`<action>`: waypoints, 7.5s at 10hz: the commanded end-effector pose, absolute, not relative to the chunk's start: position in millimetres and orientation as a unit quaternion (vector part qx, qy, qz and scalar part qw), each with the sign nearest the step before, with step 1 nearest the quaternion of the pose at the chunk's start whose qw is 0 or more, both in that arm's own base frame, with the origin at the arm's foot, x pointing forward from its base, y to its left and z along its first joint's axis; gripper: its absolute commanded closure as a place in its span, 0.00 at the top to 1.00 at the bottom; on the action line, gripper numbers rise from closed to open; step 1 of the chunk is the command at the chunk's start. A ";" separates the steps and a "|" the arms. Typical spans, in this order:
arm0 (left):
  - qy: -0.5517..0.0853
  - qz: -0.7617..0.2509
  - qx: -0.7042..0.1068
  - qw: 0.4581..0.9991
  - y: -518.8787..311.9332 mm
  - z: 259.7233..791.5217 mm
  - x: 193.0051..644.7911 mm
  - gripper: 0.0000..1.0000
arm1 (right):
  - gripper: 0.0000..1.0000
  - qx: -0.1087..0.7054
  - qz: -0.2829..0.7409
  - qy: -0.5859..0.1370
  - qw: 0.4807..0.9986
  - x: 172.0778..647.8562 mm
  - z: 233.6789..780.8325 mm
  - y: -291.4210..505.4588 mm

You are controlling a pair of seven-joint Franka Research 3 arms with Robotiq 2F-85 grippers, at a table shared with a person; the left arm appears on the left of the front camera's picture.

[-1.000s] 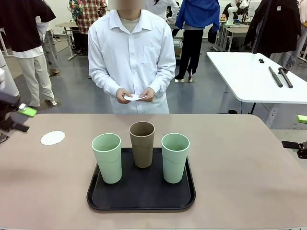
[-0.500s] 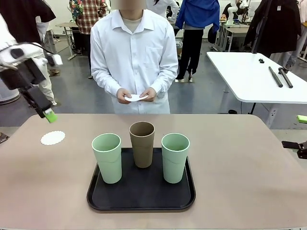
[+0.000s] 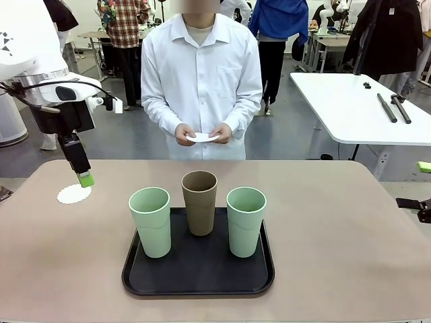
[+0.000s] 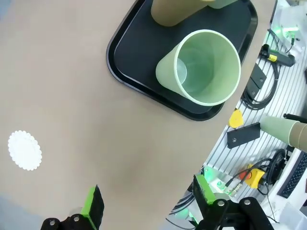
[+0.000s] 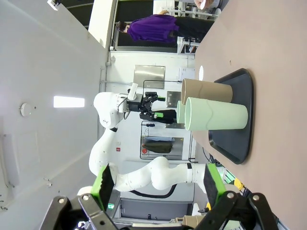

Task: Place coasters on the table and set cups on them.
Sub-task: Pick up one Reusable plastic cup and place it on a coaster set by the human.

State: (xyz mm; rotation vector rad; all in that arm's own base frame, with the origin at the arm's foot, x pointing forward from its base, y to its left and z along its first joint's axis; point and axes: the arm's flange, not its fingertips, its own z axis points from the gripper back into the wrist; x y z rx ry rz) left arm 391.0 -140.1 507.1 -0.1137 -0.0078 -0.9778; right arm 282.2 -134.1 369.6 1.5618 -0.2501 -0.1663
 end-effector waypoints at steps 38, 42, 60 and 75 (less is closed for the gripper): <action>-0.394 -0.553 -0.515 0.523 -65.1 264.9 412.7 1.00 | 1.00 0.709 -0.078 -0.118 0.691 286.0 371.3 -134.0; -0.382 -0.563 -0.517 0.520 -87.4 252.4 431.0 1.00 | 1.00 0.709 -0.078 -0.118 0.691 286.0 371.3 -134.0; -0.310 -0.642 -0.551 0.434 -164.6 218.8 417.9 1.00 | 1.00 0.709 -0.078 -0.118 0.691 286.0 371.3 -134.0; -0.424 -0.524 -0.429 0.602 -88.2 437.4 404.8 0.00 | 1.00 0.709 -0.078 -0.118 0.691 286.0 371.3 -134.0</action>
